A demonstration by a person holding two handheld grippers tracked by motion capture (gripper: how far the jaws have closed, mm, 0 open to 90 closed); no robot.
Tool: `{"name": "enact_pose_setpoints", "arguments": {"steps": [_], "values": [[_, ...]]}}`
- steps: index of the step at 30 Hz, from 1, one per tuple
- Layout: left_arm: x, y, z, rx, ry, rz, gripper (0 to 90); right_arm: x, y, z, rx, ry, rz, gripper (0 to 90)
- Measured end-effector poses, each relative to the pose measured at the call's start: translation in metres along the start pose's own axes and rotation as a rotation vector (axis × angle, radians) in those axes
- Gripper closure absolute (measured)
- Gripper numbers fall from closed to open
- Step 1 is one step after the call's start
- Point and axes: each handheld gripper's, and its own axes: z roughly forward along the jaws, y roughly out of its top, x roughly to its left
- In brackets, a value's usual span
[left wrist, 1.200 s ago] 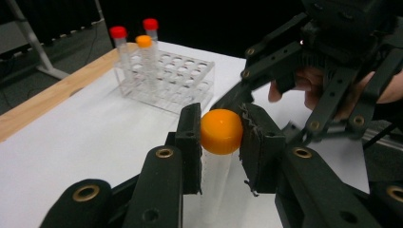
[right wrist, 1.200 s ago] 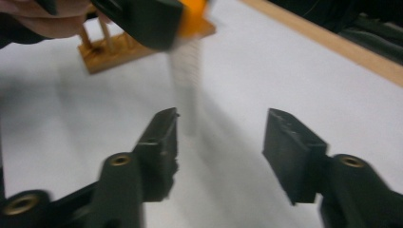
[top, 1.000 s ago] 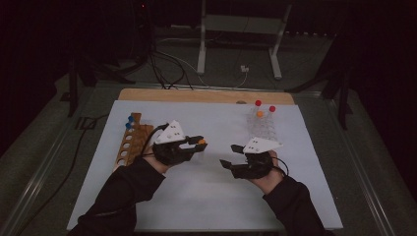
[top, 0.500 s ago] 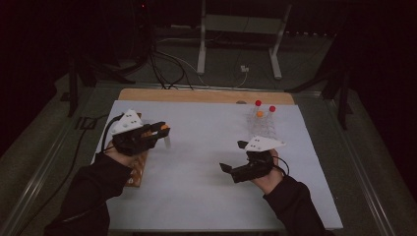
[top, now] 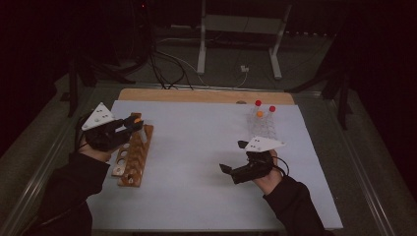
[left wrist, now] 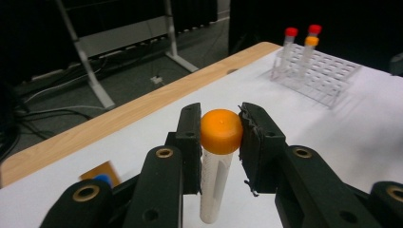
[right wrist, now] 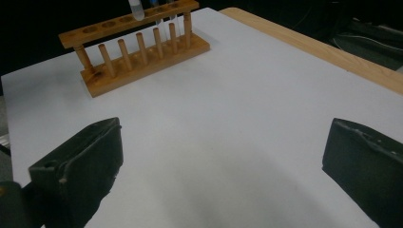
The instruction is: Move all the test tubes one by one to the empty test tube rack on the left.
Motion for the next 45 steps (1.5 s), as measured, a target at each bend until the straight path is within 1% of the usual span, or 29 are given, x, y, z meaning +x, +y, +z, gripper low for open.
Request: {"name": "enact_pose_setpoints", "arguments": {"steps": [5, 10, 11, 15, 20, 29, 35, 38, 43, 45], "values": [[0.012, -0.004, -0.008, -0.006, 0.041, -0.019, 71.9, -0.001, 0.000, 0.000, 0.001, 0.006, 0.001, 0.0], [0.023, -0.009, -0.009, 0.009, 0.086, -0.027, 71.9, 0.000, -0.001, 0.001, 0.008, -0.002, -0.004, 0.0], [0.025, -0.010, -0.009, 0.011, 0.087, -0.032, 71.9, 0.000, -0.001, 0.001, 0.008, 0.004, -0.001, 0.0], [0.031, -0.017, -0.005, 0.020, 0.112, -0.047, 72.0, 0.000, -0.001, 0.001, 0.011, 0.002, -0.003, 0.0], [0.036, -0.027, -0.001, 0.019, 0.127, -0.070, 71.9, -0.001, -0.001, 0.001, 0.013, -0.001, -0.005, 0.0], [0.038, -0.045, 0.013, 0.058, 0.124, -0.097, 71.9, -0.002, -0.002, 0.000, 0.013, 0.001, 0.000, 0.0], [0.037, -0.056, 0.022, 0.092, 0.130, -0.098, 71.9, -0.003, -0.002, 0.000, 0.014, 0.002, 0.003, 0.0], [0.037, -0.060, 0.025, 0.101, 0.132, -0.096, 71.9, -0.003, -0.002, 0.000, 0.014, 0.003, 0.003, 0.0], [0.037, -0.067, 0.027, 0.105, 0.131, -0.114, 71.9, -0.003, -0.002, -0.001, 0.013, 0.004, 0.005, 0.0], [0.037, -0.069, 0.028, 0.113, 0.131, -0.115, 71.9, -0.003, -0.002, -0.001, 0.012, 0.005, 0.004, 0.0]]}}
